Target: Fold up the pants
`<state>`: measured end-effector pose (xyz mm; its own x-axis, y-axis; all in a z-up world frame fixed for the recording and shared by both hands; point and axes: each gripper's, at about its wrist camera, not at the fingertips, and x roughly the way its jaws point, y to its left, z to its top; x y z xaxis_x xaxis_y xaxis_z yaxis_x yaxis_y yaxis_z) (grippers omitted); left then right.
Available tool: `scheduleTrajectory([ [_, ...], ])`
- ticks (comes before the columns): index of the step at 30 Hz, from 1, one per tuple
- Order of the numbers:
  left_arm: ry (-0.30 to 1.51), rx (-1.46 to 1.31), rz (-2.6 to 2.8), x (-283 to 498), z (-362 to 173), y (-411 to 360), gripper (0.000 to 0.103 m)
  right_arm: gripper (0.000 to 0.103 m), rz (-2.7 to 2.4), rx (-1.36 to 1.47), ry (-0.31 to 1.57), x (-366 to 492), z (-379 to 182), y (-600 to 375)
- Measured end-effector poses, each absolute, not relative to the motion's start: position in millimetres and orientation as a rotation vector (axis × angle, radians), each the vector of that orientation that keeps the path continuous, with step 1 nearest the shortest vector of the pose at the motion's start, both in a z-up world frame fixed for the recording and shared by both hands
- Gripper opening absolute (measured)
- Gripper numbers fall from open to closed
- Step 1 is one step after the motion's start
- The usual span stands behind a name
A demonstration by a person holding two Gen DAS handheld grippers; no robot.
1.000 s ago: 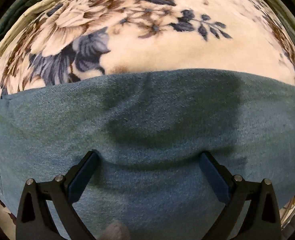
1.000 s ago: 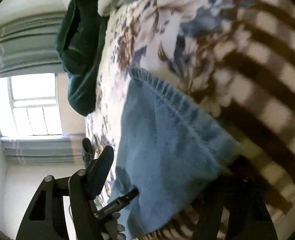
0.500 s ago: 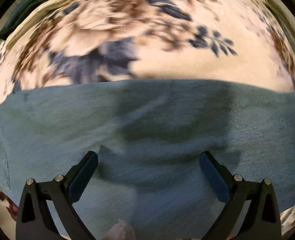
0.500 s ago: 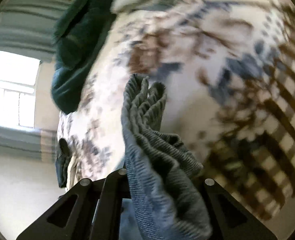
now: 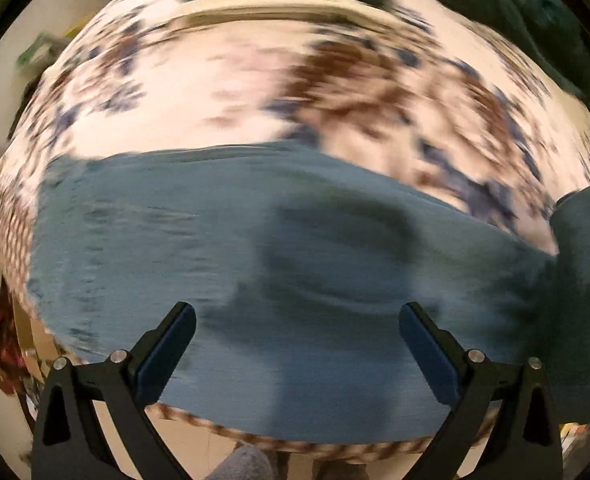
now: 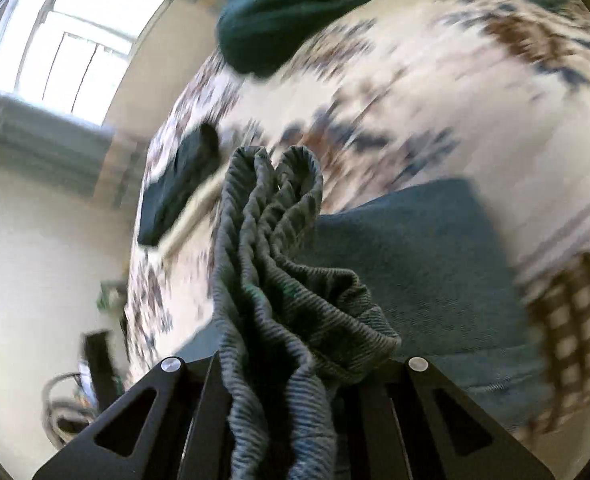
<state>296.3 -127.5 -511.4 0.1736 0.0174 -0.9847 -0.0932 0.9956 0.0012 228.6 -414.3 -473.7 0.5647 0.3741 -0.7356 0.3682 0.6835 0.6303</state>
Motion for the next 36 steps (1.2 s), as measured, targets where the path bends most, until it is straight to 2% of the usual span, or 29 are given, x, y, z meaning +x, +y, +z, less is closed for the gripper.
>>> scheduleTrajectory([
  [5,1.376,-0.12,0.149,280,-510,-58,0.103,0.008,0.066,0.745,1.126,244,-525,-323],
  [7,1.38,-0.142,0.16,279,-513,-42,0.103,0.016,0.078,0.675,1.203,253,-547,-296],
  [8,1.381,-0.153,0.165,279,-513,-36,0.103,0.029,0.066,0.633,1.257,258,-557,-282],
  [9,1.382,-0.165,0.164,279,-513,-31,0.103,0.049,0.081,0.605,1.3,260,-563,-270],
  [10,1.379,-0.187,0.157,279,-510,-27,0.103,0.06,0.124,0.607,1.32,258,-564,-263],
  [11,1.371,-0.204,0.149,278,-506,-25,0.103,0.078,0.176,0.632,1.328,258,-561,-261],
  [12,1.359,-0.226,0.136,279,-501,-25,0.103,0.085,0.22,0.661,1.331,256,-554,-261],
  [14,1.344,-0.268,0.099,279,-491,-28,0.103,0.088,0.25,0.697,1.314,250,-535,-273],
  [15,1.344,-0.288,0.082,280,-489,-32,0.103,0.093,0.235,0.701,1.31,251,-527,-285],
  [17,1.361,-0.341,0.019,284,-491,-45,0.103,0.098,0.172,0.696,1.301,240,-510,-312],
  [22,1.453,-0.293,-0.081,297,-526,-99,0.103,0.099,-0.118,0.608,1.346,215,-490,-388],
  [24,1.512,-0.238,-0.119,301,-548,-121,0.091,0.099,-0.214,0.658,1.39,202,-501,-418],
  [25,1.549,-0.204,-0.142,302,-560,-131,0.068,0.099,-0.245,0.714,1.406,195,-508,-434],
  [26,1.565,-0.184,-0.154,301,-567,-138,0.038,0.099,-0.26,0.774,1.42,189,-518,-445],
  [29,1.518,-0.128,-0.182,291,-564,-144,0.016,0.098,-0.284,0.901,1.451,176,-539,-463],
  [32,1.481,-0.143,-0.199,279,-551,-136,0.011,0.095,-0.285,0.982,1.48,163,-559,-470],
  [36,1.504,-0.171,-0.189,263,-545,-117,0.011,0.078,-0.284,1.005,1.566,156,-587,-465],
])
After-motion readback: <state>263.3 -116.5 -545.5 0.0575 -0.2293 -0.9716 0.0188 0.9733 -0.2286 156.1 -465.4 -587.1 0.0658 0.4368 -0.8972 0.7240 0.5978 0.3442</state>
